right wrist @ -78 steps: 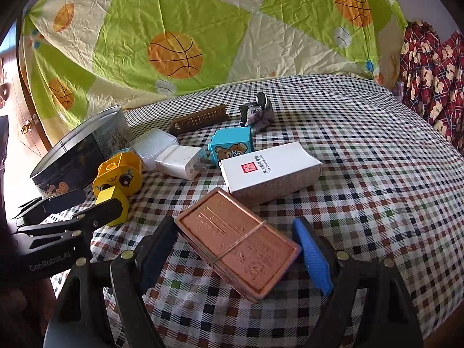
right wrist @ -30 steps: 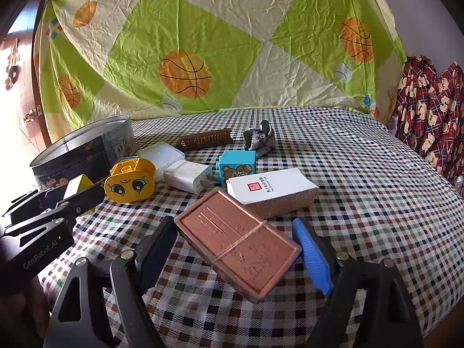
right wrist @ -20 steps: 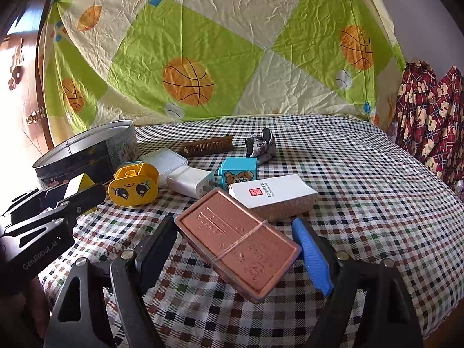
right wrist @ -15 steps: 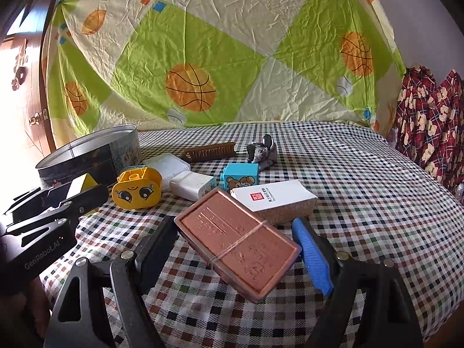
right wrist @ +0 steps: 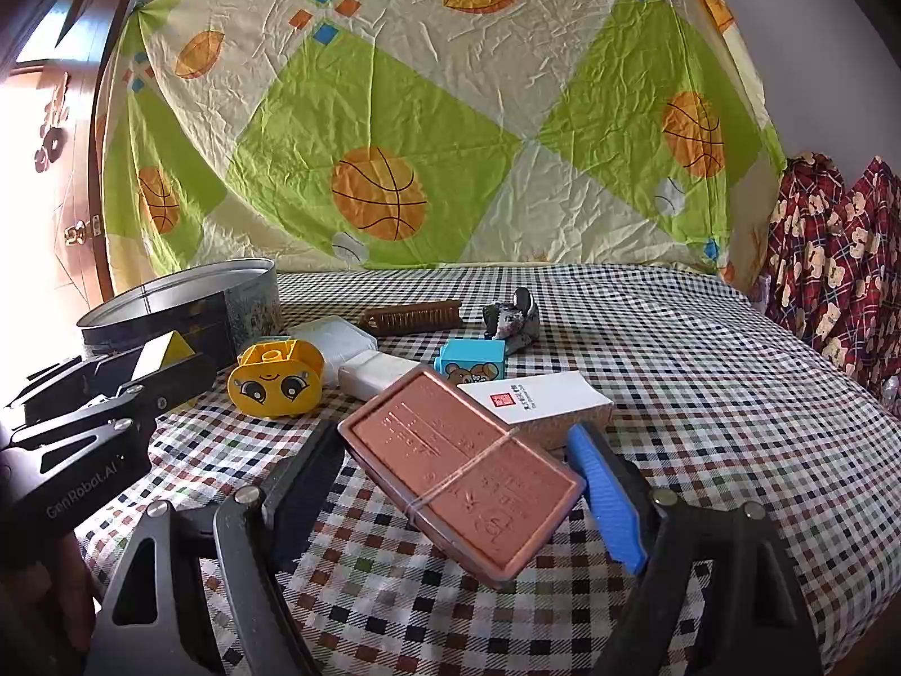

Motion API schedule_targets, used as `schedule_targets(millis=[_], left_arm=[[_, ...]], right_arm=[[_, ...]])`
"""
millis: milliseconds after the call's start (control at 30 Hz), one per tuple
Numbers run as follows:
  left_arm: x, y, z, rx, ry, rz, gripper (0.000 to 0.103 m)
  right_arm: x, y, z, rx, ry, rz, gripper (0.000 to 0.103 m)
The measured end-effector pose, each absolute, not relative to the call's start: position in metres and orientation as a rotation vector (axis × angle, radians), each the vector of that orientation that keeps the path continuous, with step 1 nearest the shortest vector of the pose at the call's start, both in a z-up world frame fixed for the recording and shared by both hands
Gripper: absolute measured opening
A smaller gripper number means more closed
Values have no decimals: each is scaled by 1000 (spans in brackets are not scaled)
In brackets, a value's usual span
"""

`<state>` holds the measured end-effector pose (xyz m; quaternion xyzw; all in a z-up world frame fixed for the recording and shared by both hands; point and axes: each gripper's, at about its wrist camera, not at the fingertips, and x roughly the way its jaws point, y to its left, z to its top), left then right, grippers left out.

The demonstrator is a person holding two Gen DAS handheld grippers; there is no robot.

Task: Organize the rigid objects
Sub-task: 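Carry the yellow cube in the left gripper while the right gripper carries the chocolate bar toward the tin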

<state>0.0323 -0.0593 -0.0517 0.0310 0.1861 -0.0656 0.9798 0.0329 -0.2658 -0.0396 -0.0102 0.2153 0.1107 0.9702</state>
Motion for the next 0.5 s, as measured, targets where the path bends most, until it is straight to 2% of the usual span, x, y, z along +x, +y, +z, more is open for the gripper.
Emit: schedule_targets(millis=[500], left_arm=[[26,-54,-49,43,336,-137,35]], right_arm=[[30,-264,-39,-29,414,223,83]])
